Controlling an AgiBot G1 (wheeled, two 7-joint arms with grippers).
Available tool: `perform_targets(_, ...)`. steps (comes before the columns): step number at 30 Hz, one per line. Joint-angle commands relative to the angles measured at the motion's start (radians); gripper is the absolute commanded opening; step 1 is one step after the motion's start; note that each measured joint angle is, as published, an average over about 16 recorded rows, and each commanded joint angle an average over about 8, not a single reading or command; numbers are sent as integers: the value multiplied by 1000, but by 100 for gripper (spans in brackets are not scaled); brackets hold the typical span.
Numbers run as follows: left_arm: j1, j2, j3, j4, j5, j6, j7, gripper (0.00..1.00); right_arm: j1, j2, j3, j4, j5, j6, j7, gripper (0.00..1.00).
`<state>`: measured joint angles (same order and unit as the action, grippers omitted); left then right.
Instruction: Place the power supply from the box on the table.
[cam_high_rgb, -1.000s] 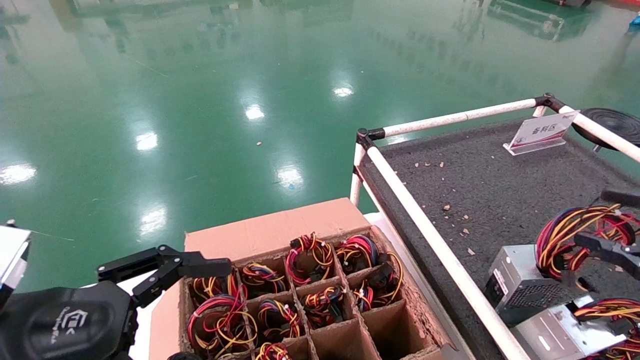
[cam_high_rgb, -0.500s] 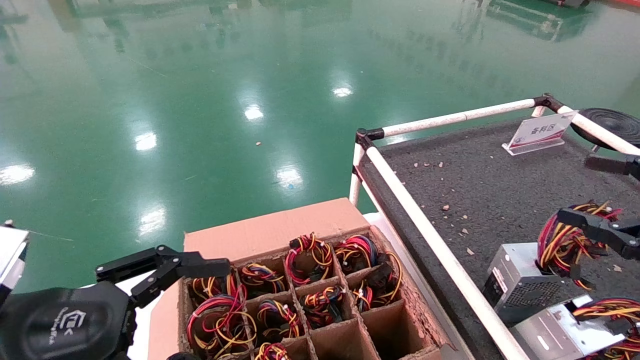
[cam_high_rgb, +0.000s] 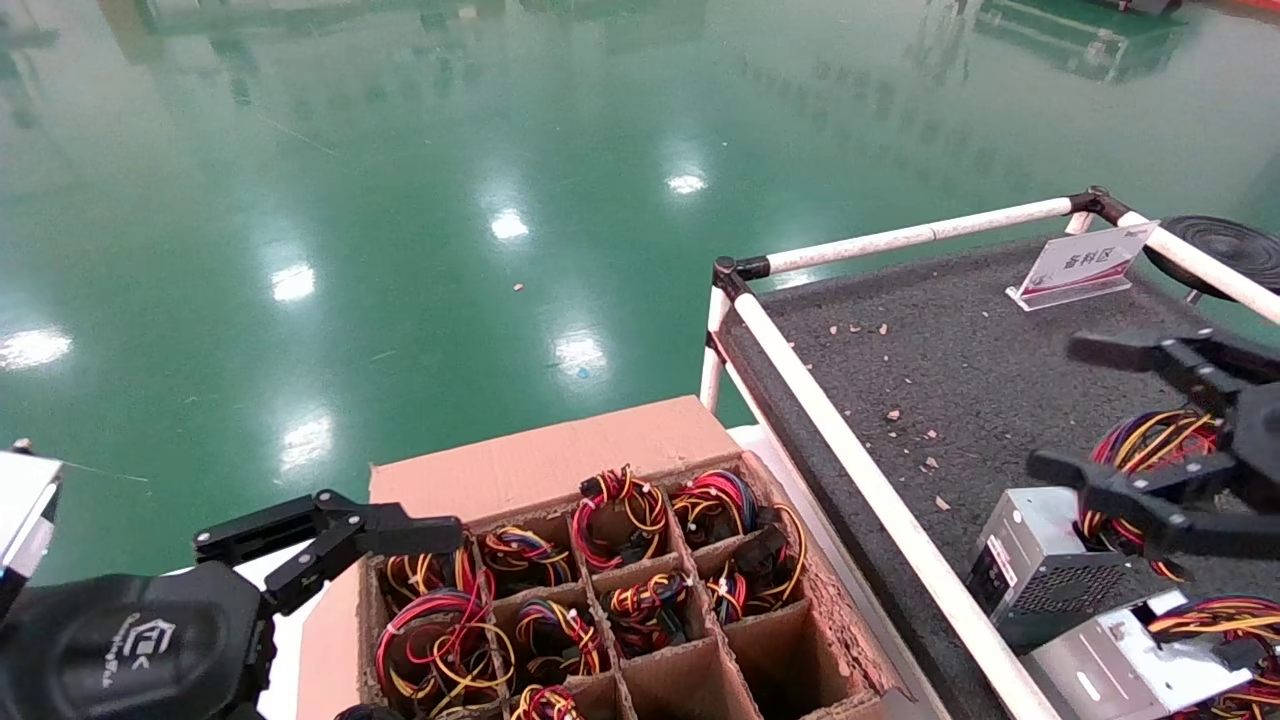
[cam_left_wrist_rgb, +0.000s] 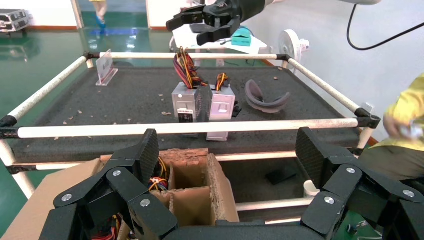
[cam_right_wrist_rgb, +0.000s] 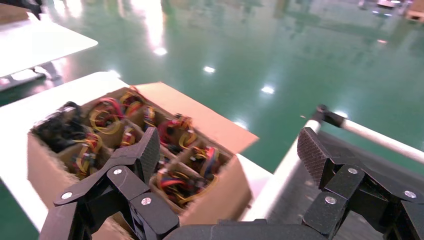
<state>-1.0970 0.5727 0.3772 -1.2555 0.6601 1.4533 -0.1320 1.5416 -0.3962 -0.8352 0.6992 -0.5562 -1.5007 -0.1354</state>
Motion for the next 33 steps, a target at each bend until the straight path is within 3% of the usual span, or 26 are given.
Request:
perform_targets(1,0,0,0,0,0,0,0,100,-20,-9,23,25,-7,0,14,100)
perform_targets(33,0,0,0,0,0,0,0,100,-333,-153,396,417,-124,4,230,100)
